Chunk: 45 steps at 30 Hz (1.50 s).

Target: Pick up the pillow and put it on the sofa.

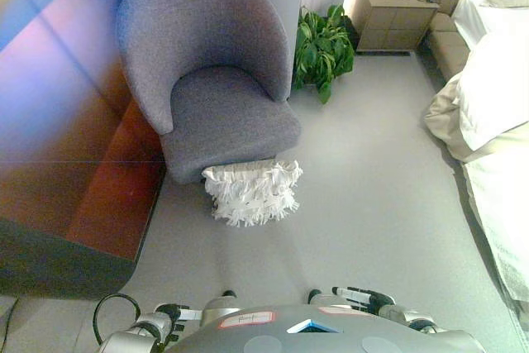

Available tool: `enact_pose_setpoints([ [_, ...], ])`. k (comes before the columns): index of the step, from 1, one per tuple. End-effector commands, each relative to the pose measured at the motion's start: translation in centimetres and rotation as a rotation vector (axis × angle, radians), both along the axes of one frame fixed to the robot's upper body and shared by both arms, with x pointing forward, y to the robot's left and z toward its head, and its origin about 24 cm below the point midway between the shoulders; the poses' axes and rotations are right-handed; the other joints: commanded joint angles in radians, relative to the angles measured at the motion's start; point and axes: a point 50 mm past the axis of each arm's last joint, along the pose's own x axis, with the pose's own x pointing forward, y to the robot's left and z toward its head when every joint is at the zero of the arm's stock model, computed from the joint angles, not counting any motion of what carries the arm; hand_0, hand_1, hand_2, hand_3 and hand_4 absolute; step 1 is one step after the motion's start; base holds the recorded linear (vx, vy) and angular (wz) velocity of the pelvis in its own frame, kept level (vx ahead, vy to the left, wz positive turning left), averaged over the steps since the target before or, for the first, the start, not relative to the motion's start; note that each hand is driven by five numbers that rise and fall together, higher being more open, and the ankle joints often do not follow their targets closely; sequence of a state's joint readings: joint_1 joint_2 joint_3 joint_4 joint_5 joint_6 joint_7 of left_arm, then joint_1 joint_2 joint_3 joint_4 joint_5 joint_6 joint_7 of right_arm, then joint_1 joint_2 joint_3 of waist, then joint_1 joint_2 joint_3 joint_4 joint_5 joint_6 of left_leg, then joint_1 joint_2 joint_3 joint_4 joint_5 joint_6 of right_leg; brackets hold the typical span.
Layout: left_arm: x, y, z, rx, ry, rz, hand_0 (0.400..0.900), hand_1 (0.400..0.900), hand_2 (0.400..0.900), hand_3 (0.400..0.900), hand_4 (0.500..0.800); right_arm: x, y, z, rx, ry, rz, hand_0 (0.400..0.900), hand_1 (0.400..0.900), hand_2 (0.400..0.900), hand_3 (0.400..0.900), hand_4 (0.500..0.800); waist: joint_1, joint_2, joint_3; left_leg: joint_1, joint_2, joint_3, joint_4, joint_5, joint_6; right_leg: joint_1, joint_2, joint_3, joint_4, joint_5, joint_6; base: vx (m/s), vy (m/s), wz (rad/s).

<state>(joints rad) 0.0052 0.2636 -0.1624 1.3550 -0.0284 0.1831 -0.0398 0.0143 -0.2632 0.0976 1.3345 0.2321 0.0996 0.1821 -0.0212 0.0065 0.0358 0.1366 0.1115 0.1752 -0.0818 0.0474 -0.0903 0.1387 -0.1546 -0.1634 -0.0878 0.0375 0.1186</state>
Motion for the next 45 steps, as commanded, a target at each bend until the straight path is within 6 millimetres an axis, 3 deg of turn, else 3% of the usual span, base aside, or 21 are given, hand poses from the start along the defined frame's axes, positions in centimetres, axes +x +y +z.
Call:
enact_pose_setpoints([
  [1, 2.1, -0.5, 0.1, 0.020, -0.027, 0.042, 0.900, 0.900, 0.900, 0.900, 0.800, 2.3, 0.9, 0.1, 0.013, -0.021, 0.043, 0.900, 0.900, 0.900, 0.900, 0.800, 0.020, -0.019, 0.048, 0.009, -0.017, -0.022, -0.005, -0.033, 0.048, -0.004, -0.015, -0.037, 0.010, 0.033, 0.000, 0.00, 0.000, 0.00],
  [10, 2.6, -0.1, 0.3, 0.017, -0.046, 0.038, 0.900, 0.900, 0.900, 0.900, 0.800, 2.6, 0.0, 0.3, -0.041, -0.018, 0.046, 0.900, 0.900, 0.900, 0.900, 0.800, 0.023, -0.014, 0.057, 0.010, -0.013, -0.026, -0.005, -0.030, 0.045, 0.001, -0.013, -0.044, 0.011, 0.029, -0.004, 0.00, -0.001, 0.01],
  [27, 2.0, -0.8, 0.0, -0.015, -0.016, 0.012, 0.900, 0.900, 0.900, 0.900, 0.800, 2.6, 0.4, 0.2, -0.044, -0.021, 0.067, 0.900, 0.900, 0.900, 0.900, 0.800, 0.024, -0.019, 0.066, 0.007, -0.017, -0.034, -0.005, -0.029, 0.047, -0.002, -0.010, -0.041, 0.008, 0.030, -0.006, 0.00, 0.007, 0.02],
  [34, 2.3, -1.2, 0.0, -0.028, -0.011, 0.023, 0.900, 0.900, 0.900, 0.900, 0.800, 4.6, 0.1, 0.7, -0.057, -0.072, 0.090, 0.900, 0.900, 0.900, 0.900, 0.800, 0.034, -0.029, 0.090, -0.023, -0.042, -0.038, 0.089, -0.065, 0.060, -0.015, -0.046, -0.011, 0.034, 0.039, -0.002, 0.01, 0.153, -0.05],
  [37, 2.4, -1.0, 0.1, -0.037, -0.004, 0.028, 0.900, 0.900, 0.900, 0.900, 0.800, 5.6, 0.0, 1.0, -0.067, -0.097, 0.104, 0.900, 0.900, 0.900, 0.900, 0.800, 0.034, -0.027, 0.102, -0.035, -0.067, -0.037, 0.118, -0.090, 0.088, -0.037, -0.082, 0.012, 0.103, 0.026, 0.013, 0.06, 0.256, -0.09],
  [40, 2.5, -0.6, 0.2, -0.026, -0.004, 0.028, 0.900, 0.900, 0.900, 0.900, 0.800, 5.8, -0.1, 1.0, -0.077, -0.091, 0.101, 0.900, 0.900, 0.900, 0.900, 0.800, 0.024, -0.010, 0.117, -0.044, -0.078, -0.023, 0.138, -0.097, 0.117, -0.098, -0.113, 0.032, 0.301, 0.031, 0.000, 0.07, 0.257, 0.01],
  [42, 2.6, -0.3, 0.3, -0.012, 0.003, 0.011, 0.900, 0.900, 0.900, 0.900, 0.800, 5.3, -0.3, 1.0, -0.082, -0.082, 0.081, 0.900, 0.900, 0.900, 0.900, 0.800, 0.005, 0.000, 0.127, -0.046, -0.086, -0.035, 0.142, -0.100, 0.131, -0.184, -0.106, 0.071, 0.454, 0.070, -0.011, 0.13, 0.246, 0.40],
  [45, 2.9, 0.1, 0.4, 0.000, 0.004, -0.002, 0.900, 0.900, 0.900, 0.900, 0.800, 4.4, -0.7, 0.8, -0.077, -0.062, 0.042, 0.900, 0.900, 0.900, 0.900, 0.800, -0.037, -0.010, 0.141, -0.016, -0.104, -0.081, 0.135, -0.122, 0.135, -0.293, -0.089, 0.112, 0.445, 0.129, -0.015, 0.26, 0.114, 0.69],
])
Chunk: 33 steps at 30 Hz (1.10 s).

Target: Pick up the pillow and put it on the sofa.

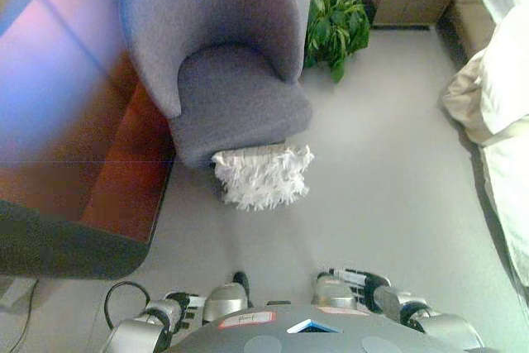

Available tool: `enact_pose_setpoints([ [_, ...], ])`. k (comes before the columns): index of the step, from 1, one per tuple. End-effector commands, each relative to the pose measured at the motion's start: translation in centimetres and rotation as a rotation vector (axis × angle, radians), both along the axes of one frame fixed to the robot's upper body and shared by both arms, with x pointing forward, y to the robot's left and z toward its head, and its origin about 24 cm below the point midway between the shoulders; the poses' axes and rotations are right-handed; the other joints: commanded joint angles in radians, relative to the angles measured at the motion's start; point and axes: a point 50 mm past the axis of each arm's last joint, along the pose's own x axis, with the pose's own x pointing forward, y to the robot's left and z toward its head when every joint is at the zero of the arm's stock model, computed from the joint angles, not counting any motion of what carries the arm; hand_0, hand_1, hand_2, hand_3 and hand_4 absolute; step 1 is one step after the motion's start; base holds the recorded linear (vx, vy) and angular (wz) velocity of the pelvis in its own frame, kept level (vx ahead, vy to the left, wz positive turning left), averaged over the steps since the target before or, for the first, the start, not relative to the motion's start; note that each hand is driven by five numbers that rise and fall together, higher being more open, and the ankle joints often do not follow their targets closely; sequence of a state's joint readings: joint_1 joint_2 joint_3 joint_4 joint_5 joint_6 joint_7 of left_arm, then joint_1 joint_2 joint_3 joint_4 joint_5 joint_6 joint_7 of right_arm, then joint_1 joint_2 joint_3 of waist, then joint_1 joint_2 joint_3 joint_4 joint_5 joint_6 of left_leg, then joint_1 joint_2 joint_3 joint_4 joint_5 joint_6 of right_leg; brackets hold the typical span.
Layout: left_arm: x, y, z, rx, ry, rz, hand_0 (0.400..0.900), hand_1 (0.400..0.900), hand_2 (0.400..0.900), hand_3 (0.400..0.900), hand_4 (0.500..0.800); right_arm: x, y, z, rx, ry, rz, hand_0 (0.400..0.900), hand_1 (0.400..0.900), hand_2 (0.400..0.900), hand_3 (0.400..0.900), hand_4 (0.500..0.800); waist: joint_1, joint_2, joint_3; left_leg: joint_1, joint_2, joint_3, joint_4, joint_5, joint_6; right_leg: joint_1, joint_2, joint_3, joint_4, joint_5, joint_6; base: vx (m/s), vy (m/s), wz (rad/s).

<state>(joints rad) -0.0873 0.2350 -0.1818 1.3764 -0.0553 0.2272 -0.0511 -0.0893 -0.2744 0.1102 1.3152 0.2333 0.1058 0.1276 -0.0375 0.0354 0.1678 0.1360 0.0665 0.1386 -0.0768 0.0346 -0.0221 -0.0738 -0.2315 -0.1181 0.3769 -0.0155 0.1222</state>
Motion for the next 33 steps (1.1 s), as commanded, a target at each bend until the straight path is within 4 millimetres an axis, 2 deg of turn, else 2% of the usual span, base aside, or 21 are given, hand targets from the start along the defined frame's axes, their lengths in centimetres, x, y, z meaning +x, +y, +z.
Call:
enact_pose_setpoints([
  [1, 0.0, 1.5, 0.4, 0.040, 0.027, -0.012, 0.900, 0.900, 0.900, 0.900, 0.800, -0.9, -0.5, -0.1, -0.018, 0.054, -0.002, 0.900, 0.900, 0.900, 0.900, 0.800, -0.030, -0.047, 0.011, -0.008, -0.069, -0.064, 0.133, -0.118, 0.060, -0.108, -0.013, 0.076, -0.085, 0.192, -0.017, 0.31, -0.050, 0.60],
  [3, 0.1, 1.8, 0.5, 0.045, 0.018, -0.028, 0.900, 0.900, 0.900, 0.900, 0.800, -1.2, -0.6, -0.1, -0.022, 0.064, -0.011, 0.900, 0.900, 0.900, 0.900, 0.800, -0.048, -0.059, 0.018, 0.000, -0.076, -0.086, 0.155, -0.162, 0.047, -0.128, -0.026, 0.076, -0.209, 0.224, 0.001, 0.35, -0.139, 0.57],
  [4, 0.3, 1.9, 0.5, 0.048, 0.008, -0.027, 0.900, 0.900, 0.900, 0.900, 0.800, -1.3, -0.6, -0.1, -0.023, 0.070, -0.015, 0.900, 0.900, 0.900, 0.900, 0.800, -0.059, -0.070, 0.023, 0.003, -0.080, -0.095, 0.165, -0.189, 0.044, -0.149, -0.030, 0.094, -0.273, 0.255, 0.018, 0.41, -0.196, 0.62],
  [7, 0.5, 2.1, 0.6, 0.049, 0.001, -0.029, 0.900, 0.900, 0.900, 0.900, 0.800, -2.2, -0.7, -0.3, -0.011, 0.093, -0.015, 0.900, 0.900, 0.900, 0.900, 0.800, -0.092, -0.085, 0.027, 0.042, -0.068, -0.118, 0.183, -0.247, 0.041, -0.178, -0.033, 0.121, -0.418, 0.298, 0.041, 0.46, -0.211, 0.66],
  [9, 0.4, 2.1, 0.6, 0.051, 0.007, -0.047, 0.900, 0.900, 0.900, 0.900, 0.800, -2.8, -0.4, -0.5, -0.006, 0.102, -0.025, 0.900, 0.900, 0.900, 0.900, 0.800, -0.101, -0.092, 0.024, 0.074, -0.045, -0.134, 0.206, -0.287, 0.035, -0.189, -0.042, 0.116, -0.438, 0.319, 0.045, 0.51, -0.324, 0.67],
  [11, 0.3, 2.2, 0.6, 0.055, 0.009, -0.051, 0.900, 0.900, 0.900, 0.900, 0.800, -3.0, -0.1, -0.6, 0.004, 0.103, -0.038, 0.900, 0.900, 0.900, 0.900, 0.800, -0.106, -0.108, 0.020, 0.131, -0.005, -0.136, 0.216, -0.319, 0.022, -0.217, -0.054, 0.074, -0.415, 0.334, 0.045, 0.56, -0.443, 0.62],
  [12, 0.2, 2.2, 0.6, 0.056, 0.010, -0.052, 0.900, 0.900, 0.900, 0.900, 0.800, -3.0, -0.1, -0.6, 0.003, 0.103, -0.036, 0.900, 0.900, 0.900, 0.900, 0.800, -0.108, -0.107, 0.020, 0.145, 0.009, -0.137, 0.218, -0.326, 0.019, -0.223, -0.048, 0.070, -0.397, 0.328, 0.043, 0.46, -0.407, 0.57],
  [13, 0.1, 2.2, 0.6, 0.058, 0.011, -0.059, 0.900, 0.900, 0.900, 0.900, 0.800, -3.1, -0.2, -0.6, 0.001, 0.102, -0.039, 0.900, 0.900, 0.900, 0.900, 0.800, -0.115, -0.108, 0.015, 0.158, 0.028, -0.149, 0.216, -0.330, 0.015, -0.231, -0.039, 0.099, -0.373, 0.317, 0.041, 0.47, -0.438, 0.46],
  [14, -0.4, 2.0, 0.4, 0.066, 0.011, -0.039, 0.900, 0.900, 0.900, 0.900, 0.800, -2.9, -0.2, -0.5, -0.011, 0.106, -0.010, 0.900, 0.900, 0.900, 0.900, 0.800, -0.118, -0.106, 0.005, 0.165, 0.066, -0.148, 0.215, -0.301, -0.001, -0.236, -0.022, 0.119, -0.302, 0.283, 0.044, 0.48, -0.475, 0.35],
  [16, -0.8, 1.9, 0.4, 0.053, 0.007, -0.004, 0.900, 0.900, 0.900, 0.900, 0.800, -2.5, -0.2, -0.4, -0.018, 0.090, 0.028, 0.900, 0.900, 0.900, 0.900, 0.800, -0.119, -0.097, -0.007, 0.192, 0.112, -0.137, 0.215, -0.240, -0.034, -0.256, 0.000, 0.096, -0.225, 0.265, 0.038, 0.38, -0.377, 0.16],
  [17, -0.8, 2.0, 0.4, 0.058, 0.004, -0.015, 0.900, 0.900, 0.900, 0.900, 0.800, -2.0, -0.4, -0.3, -0.038, 0.072, 0.068, 0.900, 0.900, 0.900, 0.900, 0.800, -0.120, -0.090, -0.019, 0.182, 0.159, -0.112, 0.239, -0.121, -0.066, -0.245, 0.012, 0.068, -0.224, 0.246, 0.014, 0.31, -0.302, 0.29],
  [18, -0.8, 1.9, 0.3, 0.056, 0.001, -0.012, 0.900, 0.900, 0.900, 0.900, 0.800, -1.8, -0.5, -0.3, -0.041, 0.063, 0.098, 0.900, 0.900, 0.900, 0.900, 0.800, -0.123, -0.085, -0.023, 0.175, 0.178, -0.107, 0.247, -0.087, -0.073, -0.236, 0.019, 0.058, -0.230, 0.241, 0.002, 0.40, -0.417, 0.51],
  [19, -0.6, 1.9, 0.4, 0.047, 0.001, 0.000, 0.900, 0.900, 0.900, 0.900, 0.800, -1.1, -0.7, 0.0, -0.048, 0.039, 0.117, 0.900, 0.900, 0.900, 0.900, 0.800, -0.117, -0.080, -0.032, 0.154, 0.206, -0.098, 0.293, -0.024, -0.081, -0.204, 0.041, 0.039, -0.251, 0.217, -0.024, 0.34, -0.393, 0.40],
  [20, -0.6, 2.0, 0.4, 0.051, -0.001, 0.004, 0.900, 0.900, 0.900, 0.900, 0.800, -0.4, -0.8, 0.1, -0.056, 0.015, 0.144, 0.900, 0.900, 0.900, 0.900, 0.800, -0.110, -0.081, -0.037, 0.129, 0.213, -0.100, 0.338, 0.014, -0.085, -0.180, 0.055, 0.022, -0.264, 0.199, -0.043, 0.32, -0.389, 0.36],
  [21, -0.6, 2.1, 0.4, 0.056, -0.003, 0.004, 0.900, 0.900, 0.900, 0.900, 0.800, 0.0, -0.9, 0.3, -0.070, 0.004, 0.169, 0.900, 0.900, 0.900, 0.900, 0.800, -0.107, -0.088, -0.040, 0.110, 0.207, -0.103, 0.362, 0.029, -0.083, -0.169, 0.057, 0.018, -0.272, 0.191, -0.052, 0.32, -0.353, 0.06],
  [23, -0.7, 2.4, 0.5, 0.064, -0.014, -0.006, 0.900, 0.900, 0.900, 0.900, 0.800, 1.7, -1.7, 1.0, -0.158, -0.031, 0.312, 0.900, 0.900, 0.900, 0.900, 0.800, -0.068, -0.099, -0.028, 0.007, 0.178, -0.102, 0.427, 0.011, -0.068, -0.099, 0.079, 0.003, -0.307, 0.155, -0.077, 0.31, -0.307, -0.08],
  [25, 0.2, 2.4, 0.6, 0.067, -0.052, -0.030, 0.900, 0.900, 0.900, 0.900, 0.800, 3.0, -2.3, 1.6, -0.218, -0.054, 0.362, 0.900, 0.900, 0.900, 0.900, 0.800, -0.033, -0.102, -0.002, -0.081, 0.110, -0.089, 0.367, -0.035, -0.047, -0.051, 0.085, -0.003, -0.324, 0.134, -0.067, 0.20, -0.136, -0.02],
  [27, 1.0, 2.3, 0.7, 0.068, -0.079, -0.046, 0.900, 0.900, 0.900, 0.900, 0.800, 3.8, -2.8, 2.0, -0.266, -0.079, 0.384, 0.900, 0.900, 0.900, 0.900, 0.800, -0.011, -0.081, 0.025, -0.116, 0.107, -0.051, 0.247, 0.004, -0.056, -0.005, 0.103, -0.013, -0.337, 0.111, -0.056, 0.12, -0.010, 0.09],
  [29, 2.3, 2.3, 1.0, 0.070, -0.108, -0.080, 0.900, 0.900, 0.900, 0.900, 0.800, 5.1, -3.3, 2.6, -0.316, -0.115, 0.379, 0.900, 0.900, 0.900, 0.900, 0.800, 0.024, -0.066, 0.064, -0.202, 0.092, -0.047, 0.160, 0.072, -0.080, 0.033, 0.113, -0.016, -0.355, 0.094, -0.048, 0.08, -0.012, -0.02],
  [31, 3.3, 2.3, 1.3, 0.080, -0.126, -0.108, 0.900, 0.900, 0.900, 0.900, 0.800, 6.5, -3.5, 3.3, -0.356, -0.142, 0.397, 0.900, 0.900, 0.900, 0.900, 0.800, 0.073, -0.057, 0.101, -0.302, 0.075, -0.103, 0.106, 0.135, -0.099, 0.067, 0.122, -0.002, -0.375, 0.076, -0.049, 0.09, 0.012, -0.42],
  [33, 3.9, 2.4, 1.5, 0.088, -0.132, -0.121, 0.900, 0.900, 0.900, 0.900, 0.800, 7.9, -3.7, 4.0, -0.375, -0.159, 0.411, 0.900, 0.900, 0.900, 0.900, 0.800, 0.108, -0.051, 0.122, -0.358, 0.062, -0.143, 0.087, 0.156, -0.101, 0.090, 0.128, 0.011, -0.372, 0.041, -0.058, 0.10, 0.088, -0.58],
])
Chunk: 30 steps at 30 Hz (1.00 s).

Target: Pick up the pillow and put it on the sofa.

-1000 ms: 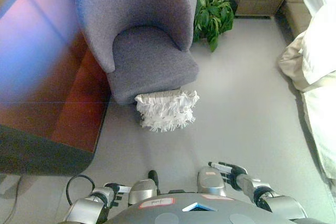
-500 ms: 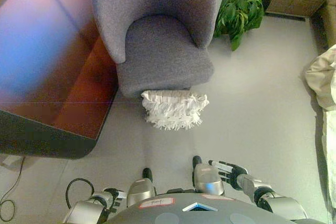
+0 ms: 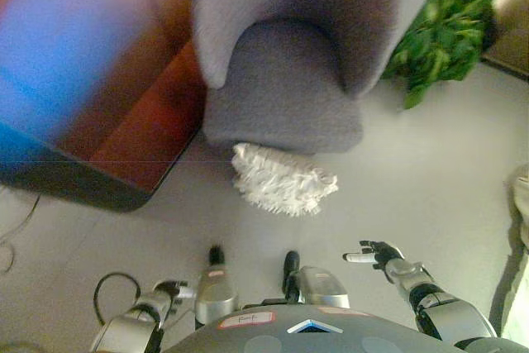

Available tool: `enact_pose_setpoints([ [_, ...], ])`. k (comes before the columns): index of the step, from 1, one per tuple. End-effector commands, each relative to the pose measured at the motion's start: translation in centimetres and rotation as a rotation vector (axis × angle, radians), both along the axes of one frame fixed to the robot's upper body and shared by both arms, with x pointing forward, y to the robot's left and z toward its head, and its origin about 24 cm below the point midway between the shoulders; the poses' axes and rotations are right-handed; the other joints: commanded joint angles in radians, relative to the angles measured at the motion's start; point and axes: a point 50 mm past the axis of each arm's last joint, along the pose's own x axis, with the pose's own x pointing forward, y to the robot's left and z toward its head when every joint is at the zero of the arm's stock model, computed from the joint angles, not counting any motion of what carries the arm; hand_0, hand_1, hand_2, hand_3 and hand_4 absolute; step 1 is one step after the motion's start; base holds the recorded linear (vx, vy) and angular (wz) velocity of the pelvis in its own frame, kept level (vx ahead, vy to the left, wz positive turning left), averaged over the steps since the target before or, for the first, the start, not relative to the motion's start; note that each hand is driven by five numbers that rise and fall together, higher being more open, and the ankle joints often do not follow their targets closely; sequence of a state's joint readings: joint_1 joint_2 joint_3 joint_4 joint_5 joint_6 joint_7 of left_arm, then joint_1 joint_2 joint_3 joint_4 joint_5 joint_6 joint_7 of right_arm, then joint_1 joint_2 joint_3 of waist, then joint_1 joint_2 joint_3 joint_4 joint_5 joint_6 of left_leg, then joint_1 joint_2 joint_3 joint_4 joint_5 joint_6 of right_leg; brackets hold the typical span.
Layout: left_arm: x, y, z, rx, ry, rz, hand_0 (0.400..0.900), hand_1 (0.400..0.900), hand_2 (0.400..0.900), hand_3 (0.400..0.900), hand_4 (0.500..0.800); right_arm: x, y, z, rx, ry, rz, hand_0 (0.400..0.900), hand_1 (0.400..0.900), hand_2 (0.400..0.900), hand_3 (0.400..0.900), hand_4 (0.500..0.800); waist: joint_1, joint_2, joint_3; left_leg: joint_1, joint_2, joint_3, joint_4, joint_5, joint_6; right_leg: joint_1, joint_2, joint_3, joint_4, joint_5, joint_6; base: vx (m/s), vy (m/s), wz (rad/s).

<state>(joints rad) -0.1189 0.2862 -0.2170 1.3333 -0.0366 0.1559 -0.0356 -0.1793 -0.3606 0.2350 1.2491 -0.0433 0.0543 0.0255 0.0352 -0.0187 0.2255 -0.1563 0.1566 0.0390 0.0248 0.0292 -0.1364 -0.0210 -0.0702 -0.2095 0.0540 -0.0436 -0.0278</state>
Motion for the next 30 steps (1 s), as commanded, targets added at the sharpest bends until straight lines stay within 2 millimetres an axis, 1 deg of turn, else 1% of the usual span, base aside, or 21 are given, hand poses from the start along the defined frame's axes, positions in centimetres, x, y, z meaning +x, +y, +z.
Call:
enact_pose_setpoints([
  [1, 1.0, 1.0, 0.5, 0.046, 0.000, -0.029, 0.900, 0.900, 0.900, 0.900, 0.800, 3.1, -1.4, 1.9, -0.076, -0.076, 0.041, 0.900, 0.900, 0.900, 0.900, 0.800, 0.040, 0.009, 0.064, -0.059, -0.025, -0.014, -0.032, 0.157, 0.026, 0.044, -0.034, 0.096, -0.044, 0.049, 0.090, 0.16, 0.117, -0.49],
  [2, 0.8, 1.3, 0.6, 0.056, 0.012, -0.022, 0.900, 0.900, 0.900, 0.900, 0.800, 3.4, -1.3, 2.0, -0.070, -0.086, 0.041, 0.900, 0.900, 0.900, 0.900, 0.800, 0.042, 0.011, 0.061, -0.054, -0.028, -0.020, -0.018, 0.143, 0.033, 0.039, -0.041, 0.087, -0.023, 0.034, 0.093, 0.15, 0.086, -0.29],
  [4, 0.6, 1.8, 0.7, 0.064, 0.024, -0.019, 0.900, 0.900, 0.900, 0.900, 0.800, 3.5, -1.1, 2.0, -0.060, -0.100, 0.038, 0.900, 0.900, 0.900, 0.900, 0.800, 0.039, 0.010, 0.061, -0.058, -0.031, -0.025, 0.004, 0.129, 0.036, 0.037, -0.049, 0.089, -0.012, 0.025, 0.096, 0.11, 0.047, -0.19],
  [5, 1.0, 2.5, 1.1, 0.081, 0.009, -0.011, 0.900, 0.900, 0.900, 0.900, 0.800, 4.2, -0.5, 2.2, -0.070, -0.138, 0.072, 0.900, 0.900, 0.900, 0.900, 0.800, 0.039, 0.011, 0.077, -0.068, -0.043, -0.026, 0.016, 0.115, 0.043, 0.020, -0.065, 0.092, 0.002, 0.028, 0.103, 0.10, 0.058, -0.23],
  [6, 1.5, 2.6, 1.2, 0.087, -0.001, -0.009, 0.900, 0.900, 0.900, 0.900, 0.800, 4.6, -0.3, 2.4, -0.081, -0.158, 0.089, 0.900, 0.900, 0.900, 0.900, 0.800, 0.040, 0.013, 0.085, -0.067, -0.045, -0.023, 0.009, 0.116, 0.047, 0.010, -0.073, 0.087, 0.001, 0.036, 0.107, 0.06, 0.057, -0.23],
  [8, 2.8, 2.7, 1.7, 0.086, -0.024, -0.013, 0.900, 0.900, 0.900, 0.900, 0.800, 6.5, -0.2, 3.5, -0.149, -0.246, 0.114, 0.900, 0.900, 0.900, 0.900, 0.800, 0.042, 0.020, 0.108, -0.079, -0.061, -0.031, 0.001, 0.118, 0.056, -0.017, -0.089, 0.087, -0.004, 0.054, 0.115, -0.02, 0.038, -0.08],
  [9, 3.1, 2.7, 1.8, 0.085, -0.029, -0.016, 0.900, 0.900, 0.900, 0.900, 0.800, 6.9, -0.2, 3.8, -0.164, -0.264, 0.118, 0.900, 0.900, 0.900, 0.900, 0.800, 0.042, 0.021, 0.113, -0.084, -0.063, -0.032, 0.002, 0.118, 0.057, -0.023, -0.090, 0.088, -0.004, 0.057, 0.116, -0.07, 0.036, 0.00],
  [10, 3.8, 2.6, 2.0, 0.079, -0.041, -0.024, 0.900, 0.900, 0.900, 0.900, 0.800, 8.1, -0.3, 4.7, -0.214, -0.313, 0.125, 0.900, 0.900, 0.900, 0.900, 0.800, 0.042, 0.025, 0.125, -0.101, -0.068, -0.033, 0.004, 0.121, 0.058, -0.040, -0.094, 0.091, -0.004, 0.064, 0.117, -0.09, 0.027, 0.05],
  [11, 4.8, 2.4, 2.3, 0.073, -0.065, -0.029, 0.900, 0.900, 0.900, 0.900, 0.800, 10.3, -0.8, 6.7, -0.308, -0.394, 0.136, 0.900, 0.900, 0.900, 0.900, 0.800, 0.046, 0.033, 0.143, -0.132, -0.075, -0.038, 0.010, 0.124, 0.057, -0.067, -0.099, 0.095, -0.005, 0.073, 0.119, -0.09, 0.021, 0.06],
  [12, 5.2, 2.3, 2.4, 0.068, -0.078, -0.030, 0.900, 0.900, 0.900, 0.900, 0.800, 11.6, -1.2, 8.0, -0.358, -0.433, 0.138, 0.900, 0.900, 0.900, 0.900, 0.800, 0.048, 0.038, 0.152, -0.150, -0.077, -0.042, 0.014, 0.126, 0.055, -0.081, -0.101, 0.097, -0.005, 0.076, 0.119, -0.07, 0.008, 0.04],
  [14, 6.1, 2.2, 2.7, 0.059, -0.112, -0.022, 0.900, 0.900, 0.900, 0.900, 0.800, 14.4, -2.1, 11.3, -0.488, -0.512, 0.170, 0.900, 0.900, 0.900, 0.900, 0.800, 0.054, 0.045, 0.173, -0.193, -0.079, -0.051, 0.036, 0.125, 0.051, -0.107, -0.105, 0.102, -0.003, 0.079, 0.118, -0.04, 0.001, -0.01],
  [16, 6.7, 2.1, 3.0, 0.047, -0.139, -0.013, 0.900, 0.900, 0.900, 0.900, 0.800, 16.1, -3.3, 14.3, -0.594, -0.545, 0.194, 0.900, 0.900, 0.900, 0.900, 0.800, 0.060, 0.054, 0.192, -0.230, -0.078, -0.056, 0.052, 0.130, 0.046, -0.130, -0.105, 0.105, 0.005, 0.074, 0.118, -0.04, 0.001, -0.01],
  [19, 7.3, 2.0, 3.2, 0.030, -0.168, -0.001, 0.900, 0.900, 0.900, 0.900, 0.800, 17.9, -5.5, 18.5, -0.732, -0.553, 0.202, 0.900, 0.900, 0.900, 0.900, 0.800, 0.078, 0.069, 0.222, -0.288, -0.078, -0.065, 0.088, 0.135, 0.042, -0.173, -0.104, 0.099, 0.030, 0.060, 0.115, -0.04, -0.022, 0.11],
  [22, 7.4, 2.0, 3.3, 0.014, -0.179, 0.021, 0.900, 0.900, 0.900, 0.900, 0.800, 19.0, -7.3, 22.5, -0.816, -0.560, 0.166, 0.900, 0.900, 0.900, 0.900, 0.800, 0.094, 0.089, 0.246, -0.342, -0.079, -0.076, 0.123, 0.136, 0.044, -0.239, -0.102, 0.086, 0.075, 0.045, 0.107, -0.05, -0.031, 0.16],
  [24, 7.1, 2.3, 3.3, 0.015, -0.183, 0.041, 0.900, 0.900, 0.900, 0.900, 0.800, 19.3, -8.4, 24.7, -0.874, -0.572, 0.129, 0.900, 0.900, 0.900, 0.900, 0.800, 0.103, 0.103, 0.260, -0.368, -0.081, -0.083, 0.137, 0.137, 0.045, -0.277, -0.099, 0.072, 0.107, 0.035, 0.101, -0.05, -0.028, 0.14],
  [27, 6.5, 2.7, 3.2, 0.019, -0.179, 0.060, 0.900, 0.900, 0.900, 0.900, 0.800, 19.1, -9.9, 27.4, -0.951, -0.604, 0.076, 0.900, 0.900, 0.900, 0.900, 0.800, 0.112, 0.120, 0.278, -0.401, -0.087, -0.096, 0.158, 0.136, 0.053, -0.342, -0.092, 0.058, 0.167, 0.021, 0.094, -0.03, -0.040, 0.12],
  [29, 6.5, 3.0, 3.4, 0.011, -0.185, 0.076, 0.900, 0.900, 0.900, 0.900, 0.800, 19.0, -10.7, 29.2, -0.985, -0.618, 0.041, 0.900, 0.900, 0.900, 0.900, 0.800, 0.114, 0.134, 0.293, -0.425, -0.094, -0.101, 0.172, 0.134, 0.060, -0.395, -0.095, 0.052, 0.210, 0.017, 0.091, -0.04, -0.027, 0.11],
  [30, 6.5, 2.9, 3.4, 0.005, -0.191, 0.083, 0.900, 0.900, 0.900, 0.900, 0.800, 19.0, -11.1, 29.8, -0.997, -0.621, 0.030, 0.900, 0.900, 0.900, 0.900, 0.800, 0.116, 0.139, 0.294, -0.436, -0.097, -0.104, 0.175, 0.135, 0.064, -0.420, -0.095, 0.051, 0.229, 0.015, 0.090, -0.02, -0.013, 0.09],
])
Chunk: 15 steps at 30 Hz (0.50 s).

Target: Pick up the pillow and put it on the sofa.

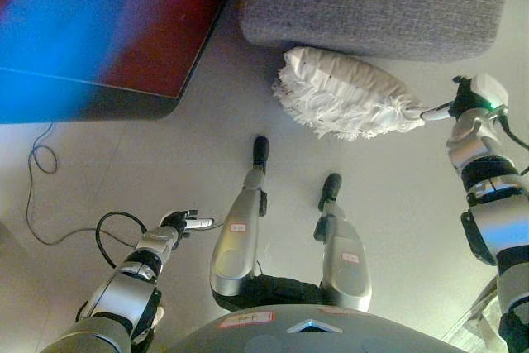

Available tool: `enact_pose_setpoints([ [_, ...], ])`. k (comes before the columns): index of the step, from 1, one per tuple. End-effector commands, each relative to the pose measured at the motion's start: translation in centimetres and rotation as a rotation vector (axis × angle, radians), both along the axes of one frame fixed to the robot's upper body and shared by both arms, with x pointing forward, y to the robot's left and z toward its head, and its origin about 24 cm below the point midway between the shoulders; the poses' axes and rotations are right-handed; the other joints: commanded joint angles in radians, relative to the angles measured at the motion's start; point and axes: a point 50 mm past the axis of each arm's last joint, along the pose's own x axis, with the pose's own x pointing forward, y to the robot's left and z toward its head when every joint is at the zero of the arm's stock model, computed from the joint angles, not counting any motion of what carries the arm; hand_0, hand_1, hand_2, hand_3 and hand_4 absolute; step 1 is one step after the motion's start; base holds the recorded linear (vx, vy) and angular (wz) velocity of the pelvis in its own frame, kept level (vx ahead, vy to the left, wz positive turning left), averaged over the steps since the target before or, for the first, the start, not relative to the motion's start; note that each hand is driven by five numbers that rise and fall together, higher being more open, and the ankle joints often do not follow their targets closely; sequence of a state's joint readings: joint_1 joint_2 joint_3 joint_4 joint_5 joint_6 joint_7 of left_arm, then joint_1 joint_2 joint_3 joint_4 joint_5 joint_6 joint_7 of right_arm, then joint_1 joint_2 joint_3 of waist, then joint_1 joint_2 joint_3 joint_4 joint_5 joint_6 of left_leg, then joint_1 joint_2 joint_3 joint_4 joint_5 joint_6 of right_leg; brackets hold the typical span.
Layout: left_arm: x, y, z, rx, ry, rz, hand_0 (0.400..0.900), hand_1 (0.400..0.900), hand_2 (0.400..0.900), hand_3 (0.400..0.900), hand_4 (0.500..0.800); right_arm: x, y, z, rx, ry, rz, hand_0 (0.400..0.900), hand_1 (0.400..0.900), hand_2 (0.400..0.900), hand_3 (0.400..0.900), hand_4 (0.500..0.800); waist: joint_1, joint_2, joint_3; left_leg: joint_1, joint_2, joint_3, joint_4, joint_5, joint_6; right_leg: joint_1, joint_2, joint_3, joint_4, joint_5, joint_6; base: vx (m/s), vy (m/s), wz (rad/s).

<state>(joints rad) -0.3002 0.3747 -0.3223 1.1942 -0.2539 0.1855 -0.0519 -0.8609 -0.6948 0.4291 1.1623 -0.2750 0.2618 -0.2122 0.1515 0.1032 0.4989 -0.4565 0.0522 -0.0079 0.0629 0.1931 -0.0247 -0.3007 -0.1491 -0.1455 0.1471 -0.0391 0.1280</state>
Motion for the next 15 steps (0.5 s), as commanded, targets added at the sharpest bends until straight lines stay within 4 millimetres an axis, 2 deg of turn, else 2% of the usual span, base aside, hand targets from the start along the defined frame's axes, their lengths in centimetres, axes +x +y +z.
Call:
enact_pose_setpoints([
  [1, -3.0, 2.2, -0.7, 0.028, 0.089, 0.086, 0.900, 0.900, 0.900, 0.900, 0.800, -1.0, -4.4, 6.5, -0.185, -0.109, -0.134, 0.900, 0.900, 0.900, 0.900, 0.800, 0.002, 0.023, 0.021, -0.148, 0.005, -0.059, 0.139, -0.028, -0.044, -0.162, -0.018, -0.015, 0.154, 0.008, -0.066, 0.00, -0.017, 0.11],
  [4, -2.6, 1.8, -0.5, 0.001, 0.074, 0.110, 0.900, 0.900, 0.900, 0.900, 0.800, -1.0, -4.8, 8.4, -0.202, -0.143, -0.149, 0.900, 0.900, 0.900, 0.900, 0.800, 0.008, 0.039, 0.021, -0.180, -0.007, -0.066, 0.147, -0.026, -0.034, -0.230, -0.024, -0.014, 0.210, 0.000, -0.063, 0.01, -0.009, 0.12],
  [9, -3.4, 1.6, -0.8, -0.033, 0.075, 0.160, 0.900, 0.900, 0.900, 0.900, 0.800, -0.3, -4.4, 12.0, -0.209, -0.193, -0.119, 0.900, 0.900, 0.900, 0.900, 0.800, 0.018, 0.076, 0.021, -0.234, -0.021, -0.070, 0.154, -0.019, -0.026, -0.338, -0.030, 0.002, 0.307, -0.034, -0.063, 0.03, 0.030, 0.10],
  [15, -4.9, 1.7, -1.3, -0.052, 0.093, 0.176, 0.900, 0.900, 0.900, 0.900, 0.800, 0.6, -2.9, 13.6, -0.160, -0.245, -0.059, 0.900, 0.900, 0.900, 0.900, 0.800, 0.024, 0.106, 0.021, -0.284, -0.020, -0.069, 0.156, -0.012, -0.020, -0.419, -0.017, 0.013, 0.360, -0.057, -0.074, 0.02, 0.030, 0.04],
])
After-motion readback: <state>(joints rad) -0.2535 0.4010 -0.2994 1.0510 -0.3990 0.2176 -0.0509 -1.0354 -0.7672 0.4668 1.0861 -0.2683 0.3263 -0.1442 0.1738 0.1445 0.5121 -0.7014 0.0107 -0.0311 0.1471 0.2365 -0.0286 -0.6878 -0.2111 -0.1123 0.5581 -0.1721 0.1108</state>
